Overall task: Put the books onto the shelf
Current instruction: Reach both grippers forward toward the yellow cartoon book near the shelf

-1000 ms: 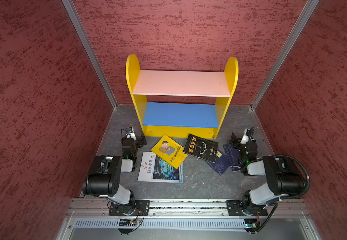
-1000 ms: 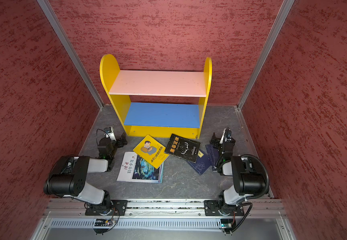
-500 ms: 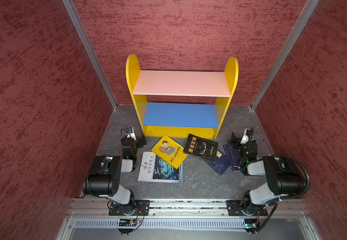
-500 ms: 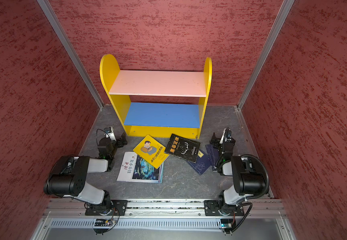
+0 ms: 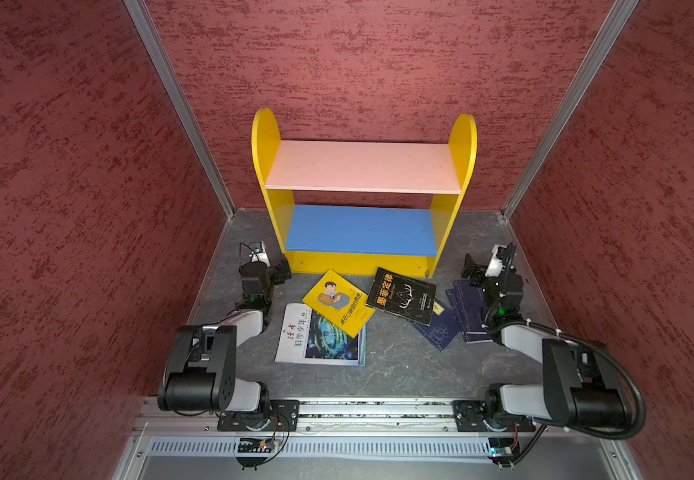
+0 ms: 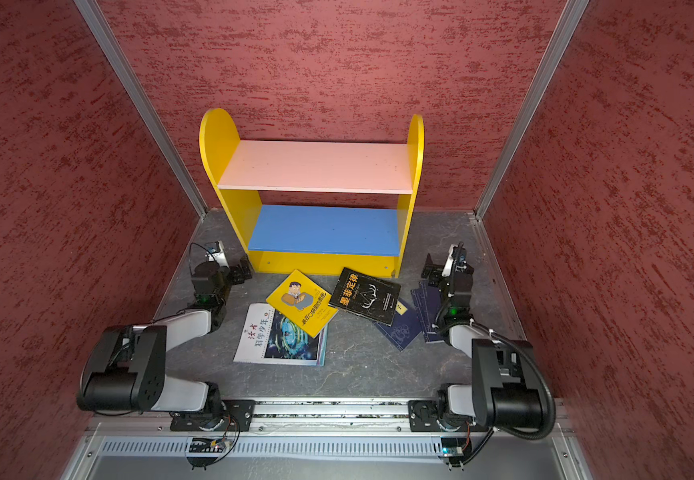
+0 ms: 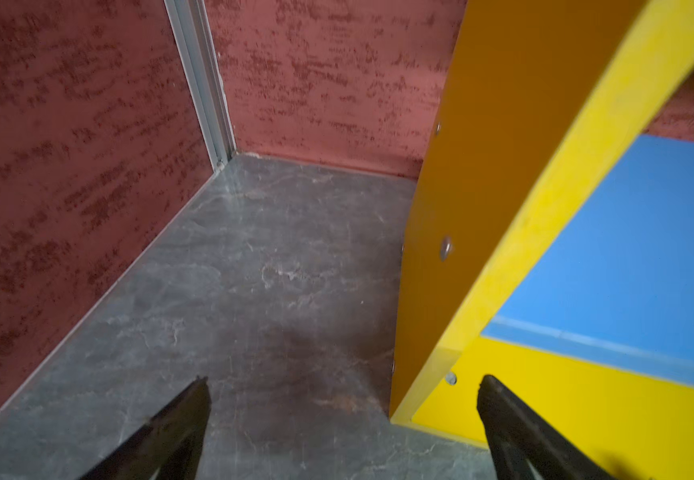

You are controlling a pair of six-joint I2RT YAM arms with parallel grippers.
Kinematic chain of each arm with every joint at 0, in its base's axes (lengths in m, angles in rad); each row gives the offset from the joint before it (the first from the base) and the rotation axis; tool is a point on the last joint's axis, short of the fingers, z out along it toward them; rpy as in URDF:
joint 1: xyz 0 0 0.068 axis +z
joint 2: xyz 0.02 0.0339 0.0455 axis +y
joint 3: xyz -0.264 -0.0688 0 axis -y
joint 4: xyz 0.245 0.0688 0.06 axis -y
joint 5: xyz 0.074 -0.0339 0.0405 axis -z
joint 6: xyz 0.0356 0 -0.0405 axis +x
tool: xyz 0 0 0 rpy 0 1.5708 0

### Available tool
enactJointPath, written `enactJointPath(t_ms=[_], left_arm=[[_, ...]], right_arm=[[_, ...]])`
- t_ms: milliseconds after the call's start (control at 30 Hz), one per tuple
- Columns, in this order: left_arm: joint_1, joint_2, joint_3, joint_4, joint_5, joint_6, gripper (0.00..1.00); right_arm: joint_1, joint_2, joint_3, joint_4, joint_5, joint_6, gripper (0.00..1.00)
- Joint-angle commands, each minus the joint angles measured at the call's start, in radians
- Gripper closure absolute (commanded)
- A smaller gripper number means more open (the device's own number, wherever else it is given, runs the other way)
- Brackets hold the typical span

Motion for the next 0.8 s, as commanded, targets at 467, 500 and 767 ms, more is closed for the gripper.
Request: enactJointPath(t_ms=[467,500,767], left_arm=[[-0.310,-0.281,0.183,-0.632,-0.035,-0.668,0.01],[-0.332,-0.288,0.187,-0.631,-0.043,-0.693,0.01],[-0.488,-0.307,0.336,-0.795,-0.035,-0.847,0.01]], right_arm=[[0.147,-0.072,0.327,-0.483,-0.311,0.797,0.01],[0.168,-0.074,0.326,-0.466,-0.309,0.826,0.01],[0.397,-0.091,0.450,-0.519,-0.206,0.800,0.01]])
